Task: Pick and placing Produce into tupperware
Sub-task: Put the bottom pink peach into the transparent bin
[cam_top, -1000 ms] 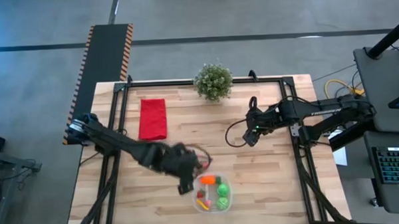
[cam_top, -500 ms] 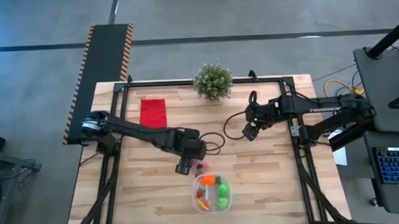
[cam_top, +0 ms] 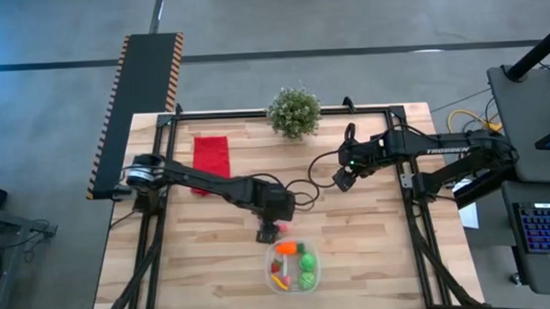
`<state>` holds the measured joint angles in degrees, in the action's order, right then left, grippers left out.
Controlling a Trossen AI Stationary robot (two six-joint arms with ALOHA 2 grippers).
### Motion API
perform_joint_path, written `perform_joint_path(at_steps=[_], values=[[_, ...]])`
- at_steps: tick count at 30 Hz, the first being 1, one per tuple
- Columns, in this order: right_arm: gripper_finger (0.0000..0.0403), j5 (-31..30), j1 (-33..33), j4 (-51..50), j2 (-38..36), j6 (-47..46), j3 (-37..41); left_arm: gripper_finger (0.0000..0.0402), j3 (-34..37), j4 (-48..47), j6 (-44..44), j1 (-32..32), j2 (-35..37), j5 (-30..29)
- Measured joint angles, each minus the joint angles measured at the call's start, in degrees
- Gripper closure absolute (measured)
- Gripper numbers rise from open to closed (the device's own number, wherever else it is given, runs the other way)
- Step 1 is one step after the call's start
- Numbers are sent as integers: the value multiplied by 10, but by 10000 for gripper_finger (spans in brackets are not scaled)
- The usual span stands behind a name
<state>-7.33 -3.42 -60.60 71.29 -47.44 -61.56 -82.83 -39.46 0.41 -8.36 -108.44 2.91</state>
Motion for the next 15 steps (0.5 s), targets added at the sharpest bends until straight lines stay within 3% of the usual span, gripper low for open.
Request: perform_joint_path(at_steps=[15], values=[[140,-2,0,0,0,-36,0,173,5,57,-95,-7,-52,-4]])
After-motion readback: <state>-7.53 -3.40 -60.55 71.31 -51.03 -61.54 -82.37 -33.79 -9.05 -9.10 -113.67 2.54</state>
